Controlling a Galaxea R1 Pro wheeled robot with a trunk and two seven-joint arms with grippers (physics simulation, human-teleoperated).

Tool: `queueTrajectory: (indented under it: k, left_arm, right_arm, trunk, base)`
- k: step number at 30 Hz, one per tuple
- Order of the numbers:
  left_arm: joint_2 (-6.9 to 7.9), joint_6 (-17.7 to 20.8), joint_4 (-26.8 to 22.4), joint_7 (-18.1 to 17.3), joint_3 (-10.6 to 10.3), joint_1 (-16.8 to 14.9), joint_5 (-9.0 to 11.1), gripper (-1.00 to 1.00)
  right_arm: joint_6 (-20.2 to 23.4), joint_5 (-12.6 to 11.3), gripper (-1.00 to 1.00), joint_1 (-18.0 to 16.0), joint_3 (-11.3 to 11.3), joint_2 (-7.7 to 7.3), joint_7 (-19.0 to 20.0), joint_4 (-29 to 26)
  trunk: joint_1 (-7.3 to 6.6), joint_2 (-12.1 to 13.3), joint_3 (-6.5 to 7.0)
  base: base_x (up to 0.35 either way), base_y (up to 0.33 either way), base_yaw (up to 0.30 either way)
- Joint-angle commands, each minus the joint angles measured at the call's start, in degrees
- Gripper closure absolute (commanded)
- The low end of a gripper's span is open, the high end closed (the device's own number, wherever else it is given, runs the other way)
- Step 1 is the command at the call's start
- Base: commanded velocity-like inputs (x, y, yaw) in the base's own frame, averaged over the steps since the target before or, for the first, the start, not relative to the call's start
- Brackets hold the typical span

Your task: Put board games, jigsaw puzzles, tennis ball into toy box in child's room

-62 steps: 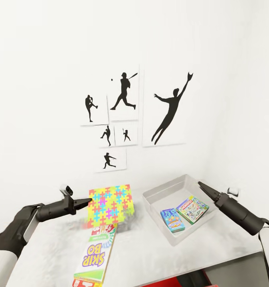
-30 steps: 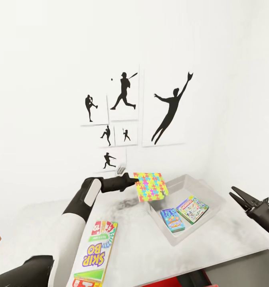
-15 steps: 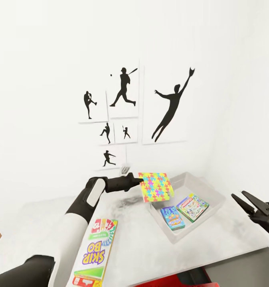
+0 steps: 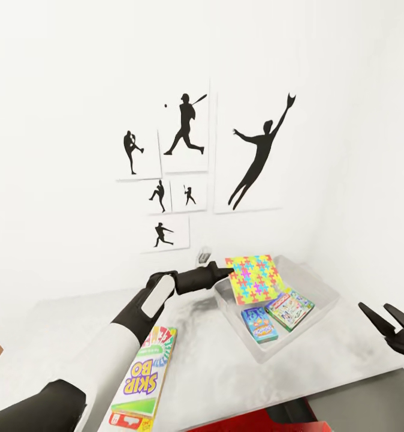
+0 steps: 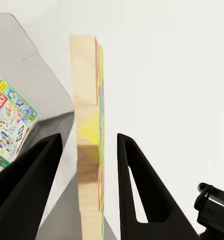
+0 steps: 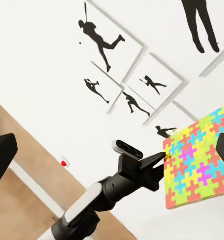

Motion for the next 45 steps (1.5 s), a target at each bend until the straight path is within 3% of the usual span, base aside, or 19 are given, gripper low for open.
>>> queueTrajectory:
  k: [1, 4, 6, 12, 17, 20, 22, 24, 33, 38, 45]
  left_arm:
    - [0.00, -0.1, 0.2, 0.0, -0.1, -0.1, 0.4, 1.00]
    - [0.00, -3.8, 1.2, 0.2, -0.4, -0.1, 0.5, 1.00]
    - [0.00, -5.9, 1.6, 0.3, -1.7, -0.1, 0.5, 1.00]
    - [0.00, -8.4, 1.8, 0.4, -4.2, -0.1, 1.4, 1.00]
    - [0.00, -12.8, 1.4, 0.8, -11.7, -0.1, 5.7, 1.00]
    - [0.00, -14.1, 0.8, 3.5, -13.7, -0.1, 10.1, 1.00]
    - [0.00, -14.5, 0.4, 6.9, -14.2, -0.1, 11.8, 1.00]
    - [0.00, -14.6, -0.1, 8.5, -14.4, -0.1, 12.3, 1.00]
    - [0.00, -16.4, -0.8, 11.3, -14.6, -0.1, 12.7, 1.00]
    - [0.00, -17.3, -1.5, 12.3, -16.3, -0.1, 12.7, 1.00]
    - [0.00, -17.4, -3.0, 14.5, -16.9, -0.1, 12.7, 1.00]
  right_arm:
    - [0.2, -0.1, -1.00, 0.0, -0.1, -0.06, 0.9, 0.0]
    - [-0.1, -0.1, -1.00, 0.1, -0.7, -0.10, 2.9, 0.0]
    - [-0.2, -0.1, -1.00, 0.2, -1.1, -0.10, 3.4, -0.1]
    - [-0.2, -0.1, -1.00, 0.2, -1.3, -0.10, 3.6, 0.0]
    - [-0.2, -0.1, -1.00, 0.2, -1.3, -0.15, 3.6, 0.1]
    - [-0.3, 0.0, -1.00, 0.2, -1.3, -0.18, 3.6, 0.1]
    - [-0.3, 0.0, -1.00, 0.2, -1.4, -0.21, 3.6, 0.1]
    - [-0.3, 0.0, -1.00, 0.2, -1.4, -0.20, 3.6, 0.1]
    - [-0.3, 0.0, -1.00, 0.2, -2.7, -0.19, 3.6, 0.2]
    - [-0.3, -0.1, -1.00, 0.2, -3.3, -0.19, 3.7, 0.2]
    - [-0.3, 0.0, -1.00, 0.2, -3.4, -0.21, 3.8, 0.2]
  trunk:
    - [0.03, -0.1, -0.23]
    - [0.03, -0.1, -0.51]
    - [0.03, -0.1, -0.70]
    - [0.03, -0.1, -1.27]
    - [0.03, -0.1, -1.74]
    - [0.03, -0.1, -2.02]
    - [0.03, -0.1, -2.21]
    - [0.03, -0.1, -2.40]
    - [0.03, -0.1, -3.25]
    - [0.03, -0.1, -3.72]
    - [0.03, -0.1, -4.38]
  base:
    - [0.000, 0.000, 0.000]
    - [0.000, 0.000, 0.000]
    - [0.000, 0.000, 0.000]
    - [0.000, 0.000, 0.000]
    - [0.000, 0.000, 0.000]
    - [0.000, 0.000, 0.000]
    - [0.000, 0.000, 0.000]
    - [0.000, 0.000, 0.000]
    - [0.000, 0.000, 0.000]
    - [0.000, 0.000, 0.000]
    - [0.000, 0.000, 0.000]
